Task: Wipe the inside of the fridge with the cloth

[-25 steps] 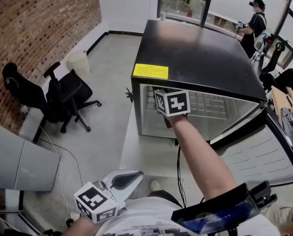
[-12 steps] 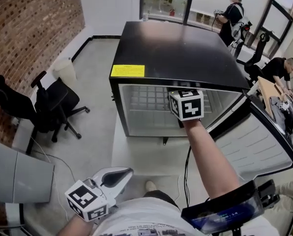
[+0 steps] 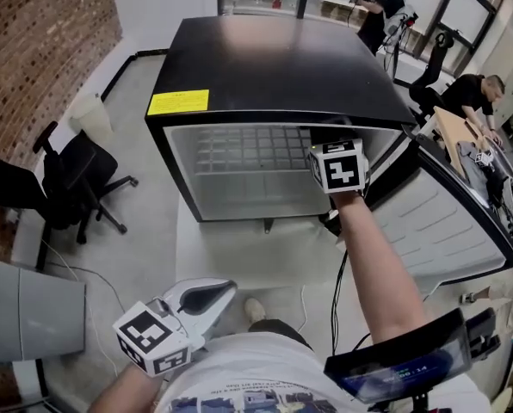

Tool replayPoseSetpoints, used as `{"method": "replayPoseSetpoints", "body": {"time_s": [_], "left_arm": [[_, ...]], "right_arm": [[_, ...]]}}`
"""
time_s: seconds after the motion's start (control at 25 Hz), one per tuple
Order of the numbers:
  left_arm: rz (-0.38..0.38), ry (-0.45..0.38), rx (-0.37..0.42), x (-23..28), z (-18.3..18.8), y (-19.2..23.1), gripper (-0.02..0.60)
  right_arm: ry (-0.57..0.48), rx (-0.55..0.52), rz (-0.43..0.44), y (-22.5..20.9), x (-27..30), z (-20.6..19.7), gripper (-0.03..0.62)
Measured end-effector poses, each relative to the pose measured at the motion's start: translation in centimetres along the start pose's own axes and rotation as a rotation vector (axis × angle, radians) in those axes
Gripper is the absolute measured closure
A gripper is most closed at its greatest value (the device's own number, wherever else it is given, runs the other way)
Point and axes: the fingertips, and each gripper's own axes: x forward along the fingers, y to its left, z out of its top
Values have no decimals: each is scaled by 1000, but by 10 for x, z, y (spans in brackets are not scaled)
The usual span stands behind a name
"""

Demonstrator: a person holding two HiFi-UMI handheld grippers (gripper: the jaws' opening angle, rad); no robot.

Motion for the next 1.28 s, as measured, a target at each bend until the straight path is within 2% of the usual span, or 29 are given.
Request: {"method": "replayPoseSetpoints", "body": {"time_s": [0.12, 0.48, 0.88, 1.28], "left_arm": [[-9, 3, 26, 8, 8, -4, 577], [25, 4, 8, 3, 1, -10, 577], [95, -16, -26, -23, -12, -5, 577], [171, -41, -40, -53, -20, -2, 577]], "right_arm": [[9, 9, 3, -1, 3, -2, 526], [1, 75, 102, 28, 6, -3, 526], [-40, 99, 232, 103, 6, 21, 526], [-70, 73, 366, 189, 5, 51, 526]]}}
